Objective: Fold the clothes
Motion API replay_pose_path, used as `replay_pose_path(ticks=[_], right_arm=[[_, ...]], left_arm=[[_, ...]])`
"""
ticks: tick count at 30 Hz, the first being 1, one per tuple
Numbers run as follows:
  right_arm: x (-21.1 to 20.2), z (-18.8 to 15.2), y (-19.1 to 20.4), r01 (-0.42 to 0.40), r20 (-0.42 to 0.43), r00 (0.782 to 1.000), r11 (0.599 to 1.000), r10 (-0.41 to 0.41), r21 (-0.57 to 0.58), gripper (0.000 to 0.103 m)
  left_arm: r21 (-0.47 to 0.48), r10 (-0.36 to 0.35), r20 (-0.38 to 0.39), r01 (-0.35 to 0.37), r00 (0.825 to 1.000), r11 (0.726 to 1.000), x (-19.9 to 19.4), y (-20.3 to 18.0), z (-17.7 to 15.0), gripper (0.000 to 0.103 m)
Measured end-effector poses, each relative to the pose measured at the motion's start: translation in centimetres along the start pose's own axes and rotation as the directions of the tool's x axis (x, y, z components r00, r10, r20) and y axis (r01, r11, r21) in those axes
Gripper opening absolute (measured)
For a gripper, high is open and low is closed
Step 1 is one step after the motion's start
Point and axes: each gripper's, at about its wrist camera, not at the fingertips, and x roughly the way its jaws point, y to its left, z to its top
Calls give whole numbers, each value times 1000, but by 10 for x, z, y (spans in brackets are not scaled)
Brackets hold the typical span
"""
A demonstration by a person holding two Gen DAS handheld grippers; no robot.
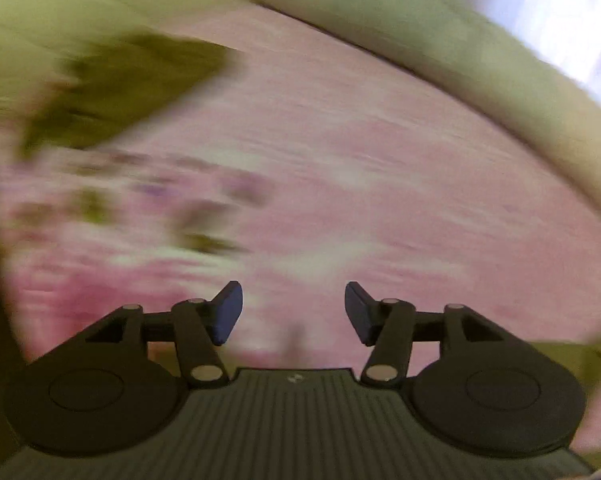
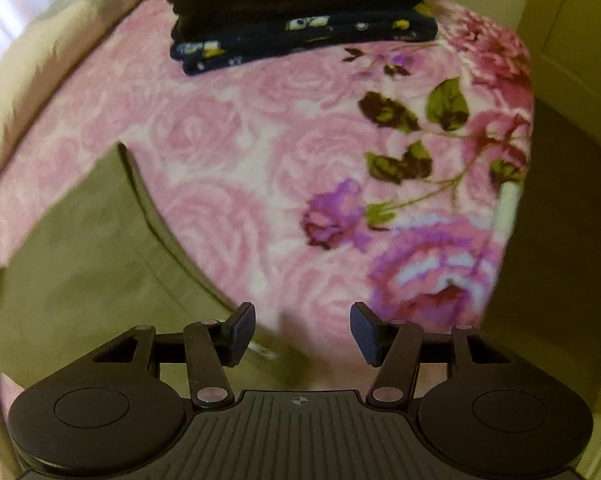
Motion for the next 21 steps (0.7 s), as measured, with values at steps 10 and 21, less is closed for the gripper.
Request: replay_pose_path(ticks=[10, 21], right_arm=[[7, -6, 8, -36, -45, 998, 997, 39, 71, 56], [10, 6, 40, -36, 16, 999, 990, 34, 140, 56]], left_arm=[[173, -218, -240, 262, 946, 949, 100, -113, -18, 1], [528, -334, 188, 191, 924, 827, 102, -219, 205, 1]])
